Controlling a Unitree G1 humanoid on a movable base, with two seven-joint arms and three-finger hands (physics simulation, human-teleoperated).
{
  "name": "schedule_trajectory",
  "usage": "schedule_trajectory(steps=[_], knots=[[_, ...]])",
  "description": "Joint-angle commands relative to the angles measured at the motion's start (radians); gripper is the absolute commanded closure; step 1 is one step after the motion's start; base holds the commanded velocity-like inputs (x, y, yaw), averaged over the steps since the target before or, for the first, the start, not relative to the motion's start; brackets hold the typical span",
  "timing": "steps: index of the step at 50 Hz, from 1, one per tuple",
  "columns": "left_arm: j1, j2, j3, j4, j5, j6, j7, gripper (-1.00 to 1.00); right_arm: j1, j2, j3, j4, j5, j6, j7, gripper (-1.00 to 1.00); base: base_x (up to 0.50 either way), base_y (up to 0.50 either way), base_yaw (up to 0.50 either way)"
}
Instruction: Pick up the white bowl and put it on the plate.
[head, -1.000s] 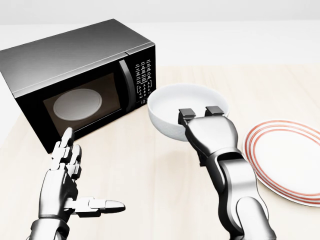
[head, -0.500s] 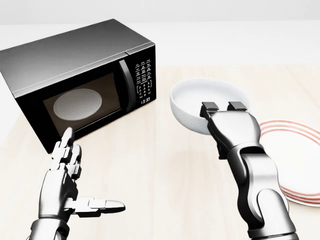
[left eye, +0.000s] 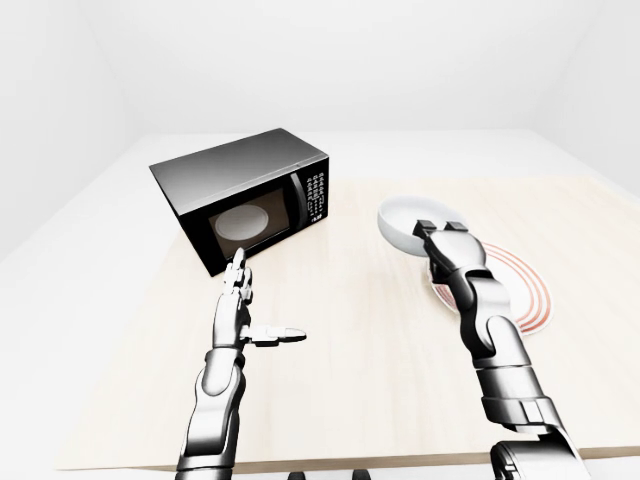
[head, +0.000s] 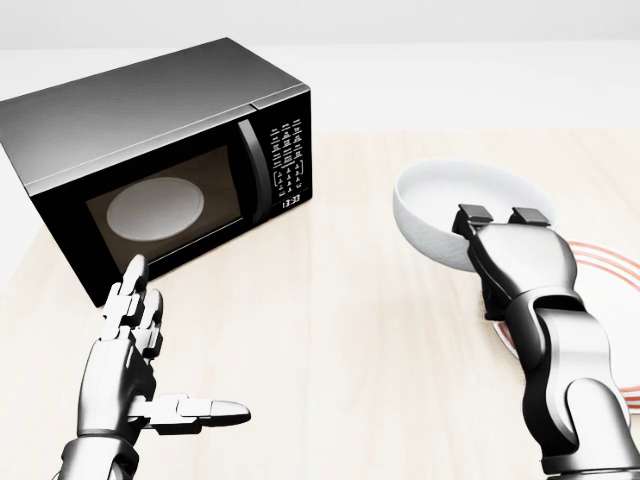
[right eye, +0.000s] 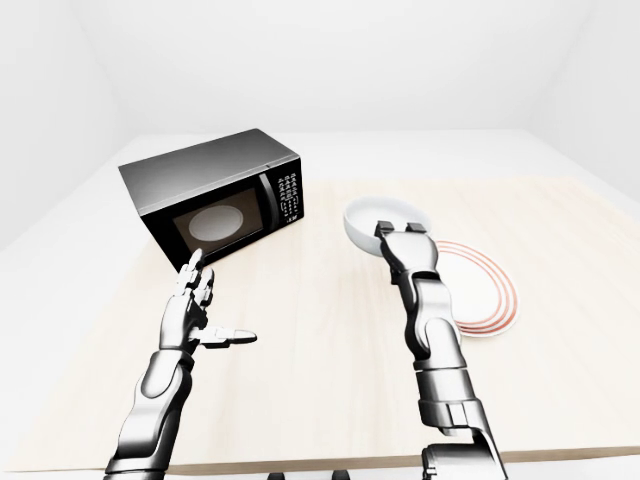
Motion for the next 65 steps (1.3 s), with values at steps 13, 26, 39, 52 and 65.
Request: schedule_trajectory(steps=[13, 26, 39, 52, 65], knots=[[-0.005, -0.002, 0.006, -0.01, -0.025, 0.037, -0.007, -1.0, -0.002, -0.093, -0.07, 0.064, -0.002, 0.0, -0.049, 1.0, 0.0, 0.0, 0.0], [-0.005, -0.002, 0.006, -0.01, -0.025, 0.037, -0.007, -1.0, -0.023, -0.145, -0.088, 0.161, 0.04, 0.0, -0.098, 1.0, 0.0, 0.0, 0.0], [-0.005, -0.002, 0.006, -0.01, -0.025, 0.037, -0.007, -1.0, -0.031, -0.191, -0.108, 0.233, 0.079, 0.0, -0.13, 1.0, 0.0, 0.0, 0.0], [-0.005, -0.002, 0.006, -0.01, -0.025, 0.037, -0.007, -1.0, -0.054, -0.24, -0.115, 0.357, 0.137, 0.0, -0.194, 1.0, 0.0, 0.0, 0.0], [-0.005, -0.002, 0.006, -0.01, -0.025, 0.037, -0.007, -1.0, -0.086, -0.293, -0.115, 0.523, 0.21, 0.0, -0.28, 1.0, 0.0, 0.0, 0.0]])
